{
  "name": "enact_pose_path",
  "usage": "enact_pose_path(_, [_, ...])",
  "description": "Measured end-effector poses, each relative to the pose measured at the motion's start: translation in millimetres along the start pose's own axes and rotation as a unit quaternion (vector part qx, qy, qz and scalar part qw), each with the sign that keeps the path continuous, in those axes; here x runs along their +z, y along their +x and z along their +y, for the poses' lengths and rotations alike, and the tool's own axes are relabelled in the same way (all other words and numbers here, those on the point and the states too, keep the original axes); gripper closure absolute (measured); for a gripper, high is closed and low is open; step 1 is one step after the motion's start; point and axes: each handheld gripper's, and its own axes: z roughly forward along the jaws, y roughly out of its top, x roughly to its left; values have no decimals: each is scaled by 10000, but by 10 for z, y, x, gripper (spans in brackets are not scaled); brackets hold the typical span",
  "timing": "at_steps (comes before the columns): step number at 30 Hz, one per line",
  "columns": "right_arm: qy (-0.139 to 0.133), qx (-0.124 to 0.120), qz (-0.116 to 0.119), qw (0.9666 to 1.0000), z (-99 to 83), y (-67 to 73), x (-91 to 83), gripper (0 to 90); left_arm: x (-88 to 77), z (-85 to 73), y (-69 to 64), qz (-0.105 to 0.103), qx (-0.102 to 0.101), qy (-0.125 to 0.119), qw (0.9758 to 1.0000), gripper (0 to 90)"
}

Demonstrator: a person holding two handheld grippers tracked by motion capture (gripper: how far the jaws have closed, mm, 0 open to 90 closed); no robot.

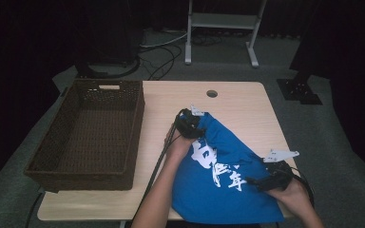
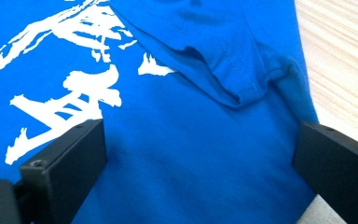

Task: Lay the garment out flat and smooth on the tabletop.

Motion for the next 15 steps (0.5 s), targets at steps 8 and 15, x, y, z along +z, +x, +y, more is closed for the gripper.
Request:
enact_pose_path(8, [0,-2,1,10000,0,0,0,25,66,2,39,-45,43,151,9999,813])
enact_pose_path(15, [0,-1,3,10000,0,-1,0,25,17,9,89,-81,-31,76,9999,868])
